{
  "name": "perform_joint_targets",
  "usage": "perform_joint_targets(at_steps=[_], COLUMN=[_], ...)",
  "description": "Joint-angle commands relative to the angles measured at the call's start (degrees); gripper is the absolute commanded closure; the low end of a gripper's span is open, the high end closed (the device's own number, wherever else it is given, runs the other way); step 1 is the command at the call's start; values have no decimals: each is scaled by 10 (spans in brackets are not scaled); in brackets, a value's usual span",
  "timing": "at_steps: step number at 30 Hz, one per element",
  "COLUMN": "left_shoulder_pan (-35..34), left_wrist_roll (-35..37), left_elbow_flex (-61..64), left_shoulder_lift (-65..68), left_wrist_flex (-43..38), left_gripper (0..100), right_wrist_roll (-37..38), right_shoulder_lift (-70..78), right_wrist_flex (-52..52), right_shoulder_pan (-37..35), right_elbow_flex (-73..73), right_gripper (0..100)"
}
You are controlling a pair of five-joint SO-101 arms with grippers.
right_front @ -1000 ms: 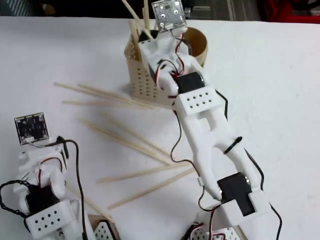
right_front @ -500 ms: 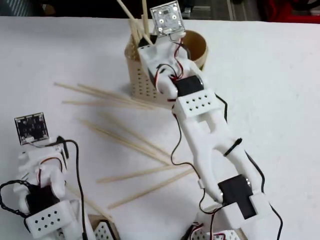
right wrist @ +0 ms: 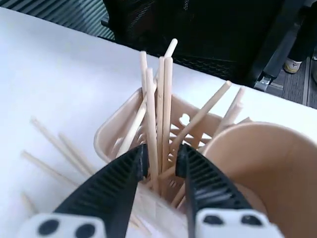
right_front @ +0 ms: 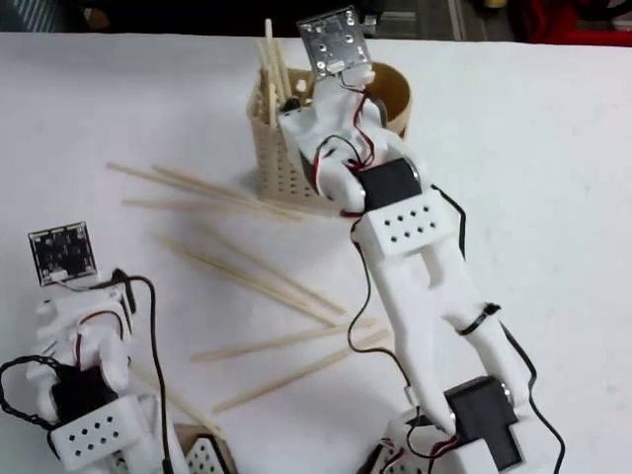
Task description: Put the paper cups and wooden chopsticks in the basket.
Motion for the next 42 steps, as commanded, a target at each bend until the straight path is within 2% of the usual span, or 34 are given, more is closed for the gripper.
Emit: perform_joint_targets(at_steps=[1,9,11,14,24,30,42], left_shoulder_pan=[-2,-2,-2,-2,-2,-2,-2], left_wrist_roll=[3,3,3,3,3,3,3], left_elbow_flex=[-3,-3,-3,-3,-3,-3,-3], left_shoulder_lift=[-8,-8,-8,-8,-8,-8,-8], left_wrist_flex=[-13,-13,-13,-13,-13,-13,-13], left_gripper=[812,812,812,812,812,812,812], right_wrist_roll=[-2,-4,-28,-64,-64,-48,-43], right_shoulder_lift=[-25,-33,-28,-12,20,22,-91], right_wrist_flex=[15,49,49,47,49,48,65], right_shoulder_pan=[-4,-63,-70,-72,-69,-71,-72], right_elbow_flex=[0,-1,-1,-4,-4,-4,-6], right_gripper=[894,892,892,891,894,981,981])
